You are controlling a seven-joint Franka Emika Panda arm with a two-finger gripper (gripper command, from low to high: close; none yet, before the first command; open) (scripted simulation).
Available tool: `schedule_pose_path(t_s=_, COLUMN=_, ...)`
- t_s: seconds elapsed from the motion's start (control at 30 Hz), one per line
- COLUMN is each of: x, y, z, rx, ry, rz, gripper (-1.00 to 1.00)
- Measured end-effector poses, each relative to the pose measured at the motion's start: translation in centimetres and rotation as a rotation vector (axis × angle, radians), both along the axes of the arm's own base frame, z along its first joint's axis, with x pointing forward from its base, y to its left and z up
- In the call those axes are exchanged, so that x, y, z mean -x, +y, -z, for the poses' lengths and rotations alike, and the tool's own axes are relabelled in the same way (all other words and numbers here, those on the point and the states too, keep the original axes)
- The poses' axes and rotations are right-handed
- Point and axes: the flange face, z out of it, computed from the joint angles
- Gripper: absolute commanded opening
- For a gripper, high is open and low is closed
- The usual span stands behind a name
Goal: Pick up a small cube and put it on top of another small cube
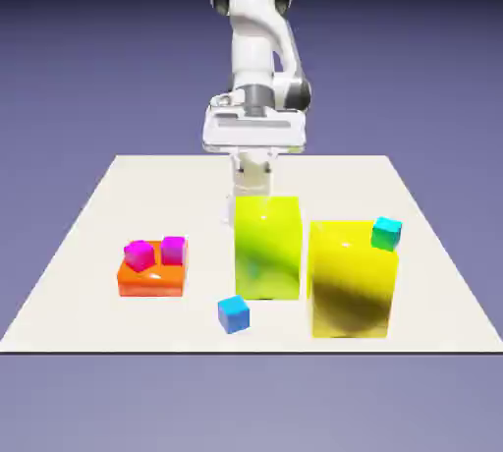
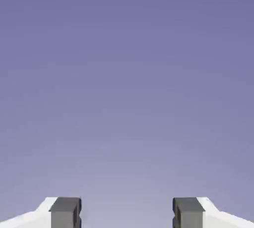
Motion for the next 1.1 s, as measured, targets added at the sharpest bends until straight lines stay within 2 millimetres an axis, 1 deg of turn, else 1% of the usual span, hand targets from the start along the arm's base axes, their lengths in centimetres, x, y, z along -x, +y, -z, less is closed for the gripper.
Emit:
schedule_pose_path(t_s=0.13, x=-3.0, y=-0.1, z=3.4, rx=0.036, ry=0.174, rz=-0.054, gripper=0.00)
schedule_pose_path(t_s=0.27, x=-5.6, y=-0.3, z=7.3, rx=0.074, ry=0.348, rz=-0.111, gripper=0.00)
schedule_pose_path(t_s=0.4, x=-7.8, y=-0.5, z=11.5, rx=0.115, ry=0.522, rz=-0.169, gripper=0.00)
schedule_pose_path(t_s=0.53, x=-9.3, y=-0.9, z=16.1, rx=0.158, ry=0.696, rz=-0.228, gripper=0.00)
schedule_pose_path(t_s=0.67, x=-10.4, y=-1.5, z=20.7, rx=0.202, ry=0.871, rz=-0.286, gripper=0.00)
schedule_pose_path(t_s=0.8, x=-10.8, y=-2.2, z=25.4, rx=0.248, ry=1.048, rz=-0.342, gripper=0.00)
schedule_pose_path(t_s=0.87, x=-10.9, y=-2.2, z=25.8, rx=0.252, ry=1.062, rz=-0.347, gripper=0.00)
schedule_pose_path(t_s=0.97, x=-9.8, y=-2.8, z=31.1, rx=0.252, ry=1.062, rz=-0.347, gripper=0.00)
schedule_pose_path(t_s=1.0, x=-9.4, y=-3.0, z=32.5, rx=0.252, ry=1.062, rz=-0.347, gripper=-1.00)
schedule_pose_path(t_s=1.07, x=-9.4, y=-3.0, z=32.5, rx=0.250, ry=1.062, rz=-0.347, gripper=-1.00)
schedule_pose_path(t_s=1.1, x=-9.9, y=-2.8, z=30.8, rx=0.250, ry=1.062, rz=-0.347, gripper=-1.00)
